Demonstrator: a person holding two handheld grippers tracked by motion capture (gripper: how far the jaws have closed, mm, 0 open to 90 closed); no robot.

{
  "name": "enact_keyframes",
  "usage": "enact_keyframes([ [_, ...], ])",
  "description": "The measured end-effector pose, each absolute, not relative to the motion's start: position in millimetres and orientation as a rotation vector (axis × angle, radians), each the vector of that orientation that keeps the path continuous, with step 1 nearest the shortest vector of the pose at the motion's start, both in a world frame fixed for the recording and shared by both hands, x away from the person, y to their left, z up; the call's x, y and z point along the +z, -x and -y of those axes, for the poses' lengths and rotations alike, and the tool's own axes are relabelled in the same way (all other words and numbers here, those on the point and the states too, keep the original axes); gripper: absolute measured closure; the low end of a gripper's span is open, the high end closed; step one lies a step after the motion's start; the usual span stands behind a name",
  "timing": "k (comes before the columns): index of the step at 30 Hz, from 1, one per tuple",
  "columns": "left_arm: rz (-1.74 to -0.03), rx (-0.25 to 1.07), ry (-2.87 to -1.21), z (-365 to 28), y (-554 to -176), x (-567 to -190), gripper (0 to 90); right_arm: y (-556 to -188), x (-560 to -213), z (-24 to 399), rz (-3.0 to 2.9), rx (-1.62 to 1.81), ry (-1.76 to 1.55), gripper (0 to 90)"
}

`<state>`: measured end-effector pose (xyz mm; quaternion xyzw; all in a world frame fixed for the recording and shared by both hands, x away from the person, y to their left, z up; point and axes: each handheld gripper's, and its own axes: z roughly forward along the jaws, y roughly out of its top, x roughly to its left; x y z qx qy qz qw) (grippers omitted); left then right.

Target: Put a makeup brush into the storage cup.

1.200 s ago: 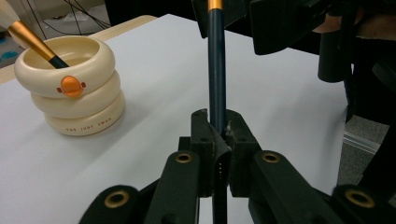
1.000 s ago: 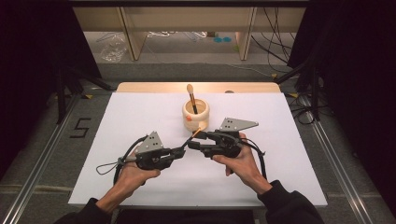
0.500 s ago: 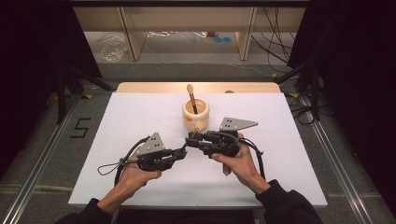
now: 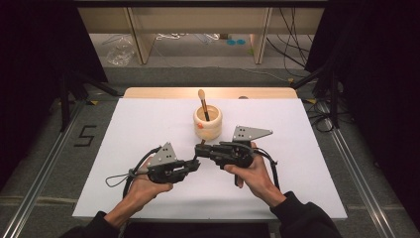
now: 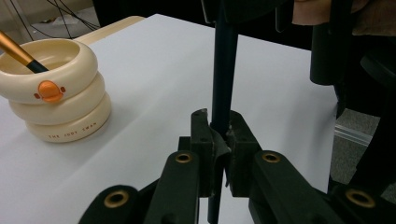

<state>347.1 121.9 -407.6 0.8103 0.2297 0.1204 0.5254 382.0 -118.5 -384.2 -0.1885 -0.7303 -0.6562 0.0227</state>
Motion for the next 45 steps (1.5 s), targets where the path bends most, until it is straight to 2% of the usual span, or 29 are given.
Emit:
enact_keyframes([
  [11,-0.575,0.27,-1.929,-120.7,-346.2,-408.5,82.9,-379.7,-382.9,117.7,2.283,-2.033,0.556,84.7],
  [13,-0.58,0.276,-1.929,-121.7,-347.3,-408.2,78.7,-379.4,-382.8,117.6,2.29,-2.031,0.55,84.7],
  [15,-0.582,0.268,-1.934,-123.2,-348.9,-407.8,69.0,-379.6,-382.2,118.6,2.333,-2.012,0.539,84.8],
  [17,-0.594,0.274,-1.929,-124.1,-348.7,-407.8,65.6,-379.9,-382.3,118.5,2.332,-2.023,0.547,84.8],
  [19,-0.585,0.291,-1.933,-125.6,-349.6,-406.8,57.2,-380.3,-382.1,119.7,2.337,-2.023,0.554,84.8],
  [30,-0.584,0.329,-1.981,-129.3,-344.1,-407.2,41.4,-387.4,-379.7,129.7,2.465,-2.022,0.592,84.8],
  [45,-0.635,0.411,-2.034,-153.9,-330.4,-413.7,31.7,-406.9,-371.6,147.2,2.603,-1.988,0.697,84.7],
])
